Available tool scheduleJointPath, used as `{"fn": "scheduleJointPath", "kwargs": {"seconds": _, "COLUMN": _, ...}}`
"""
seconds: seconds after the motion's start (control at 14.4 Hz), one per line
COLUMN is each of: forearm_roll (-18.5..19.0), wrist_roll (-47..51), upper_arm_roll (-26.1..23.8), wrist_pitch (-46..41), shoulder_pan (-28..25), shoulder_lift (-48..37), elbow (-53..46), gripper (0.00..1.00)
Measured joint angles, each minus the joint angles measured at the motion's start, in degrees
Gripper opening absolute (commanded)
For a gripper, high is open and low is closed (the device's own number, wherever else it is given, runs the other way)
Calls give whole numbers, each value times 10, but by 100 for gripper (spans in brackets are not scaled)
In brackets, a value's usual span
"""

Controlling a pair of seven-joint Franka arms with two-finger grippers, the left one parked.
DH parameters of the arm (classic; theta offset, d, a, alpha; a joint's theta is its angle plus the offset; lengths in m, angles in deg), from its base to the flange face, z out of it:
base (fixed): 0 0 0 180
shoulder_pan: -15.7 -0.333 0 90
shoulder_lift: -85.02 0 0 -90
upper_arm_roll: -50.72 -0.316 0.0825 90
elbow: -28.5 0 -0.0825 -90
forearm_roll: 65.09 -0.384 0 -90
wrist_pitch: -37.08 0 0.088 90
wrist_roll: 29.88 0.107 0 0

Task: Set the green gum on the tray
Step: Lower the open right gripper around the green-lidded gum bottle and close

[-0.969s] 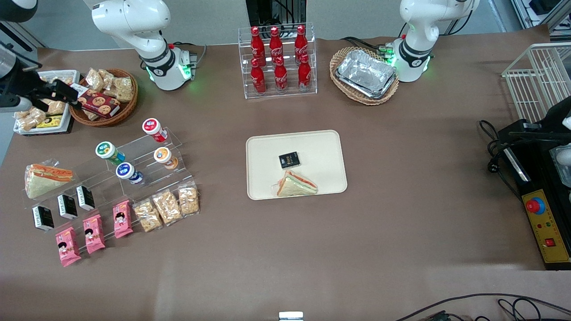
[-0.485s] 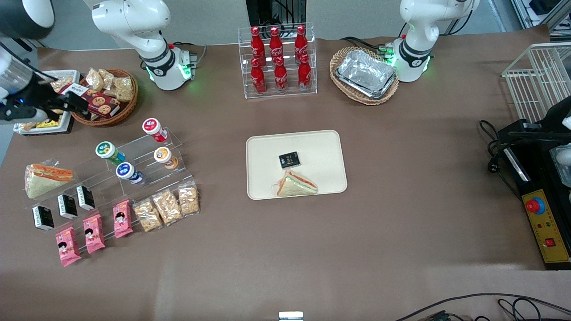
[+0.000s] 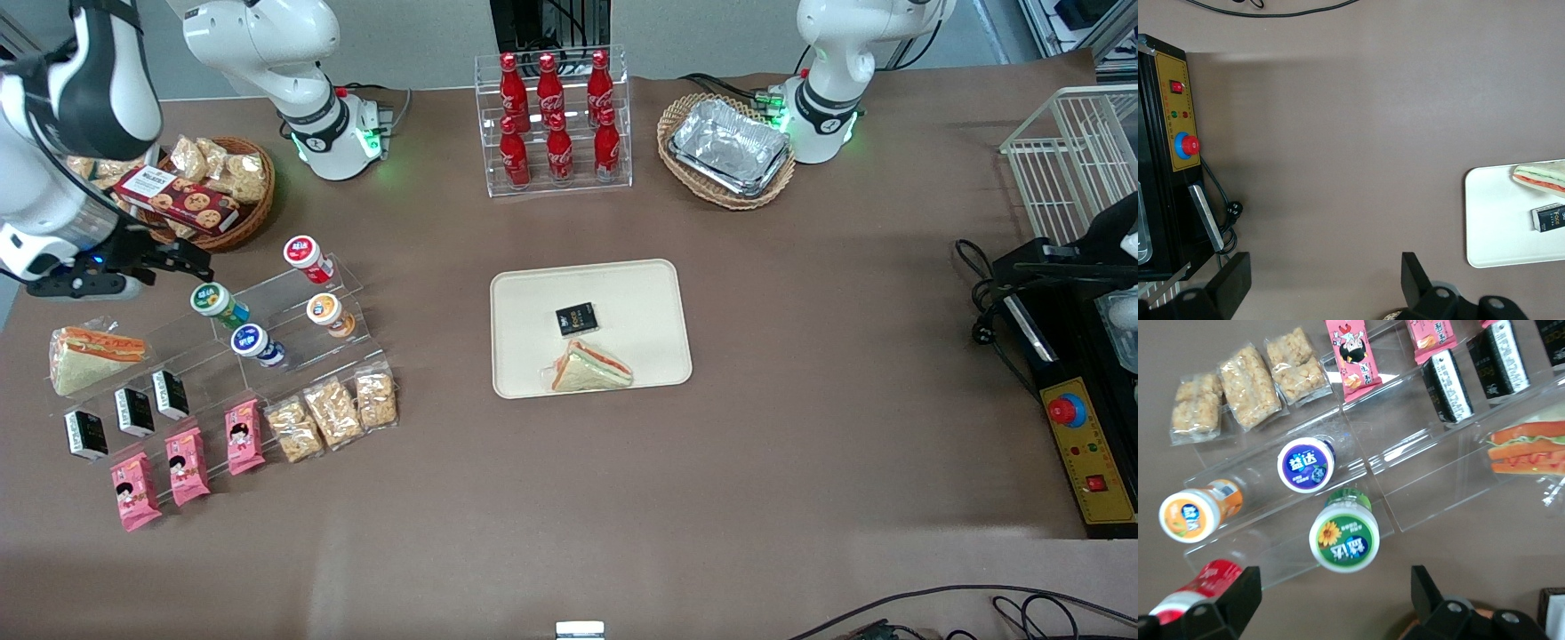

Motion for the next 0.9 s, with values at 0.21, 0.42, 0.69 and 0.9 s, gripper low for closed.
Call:
{"fn": "scheduleJointPath", "kwargs": {"seconds": 0.21, "forearm_roll": 0, "wrist_roll": 0, "upper_arm_roll": 1, "wrist_pitch": 47, "shoulder_pan": 0, "shoulder_lift": 7, "elbow": 28, "gripper": 100}}
{"fn": "scheduleJointPath", "kwargs": {"seconds": 0.42, "forearm_roll": 0, "wrist_roll": -1, "upper_arm_roll": 7, "wrist_pitch": 74, "shoulder_pan": 0, "shoulder_lift": 17, "elbow": 41, "gripper": 100}}
{"fn": "scheduleJointPath", "kwargs": {"seconds": 0.69, "forearm_roll": 0, "wrist_roll": -1, "upper_arm_roll": 7, "wrist_pitch": 102, "shoulder_pan": 0, "shoulder_lift": 25, "elbow": 60, "gripper": 100}}
{"fn": "scheduleJointPath", "kwargs": {"seconds": 0.9, "forearm_roll": 0, "wrist_roll": -1, "upper_arm_roll": 7, "wrist_pitch": 107, "shoulder_pan": 0, "shoulder_lift": 25, "elbow": 66, "gripper": 97}}
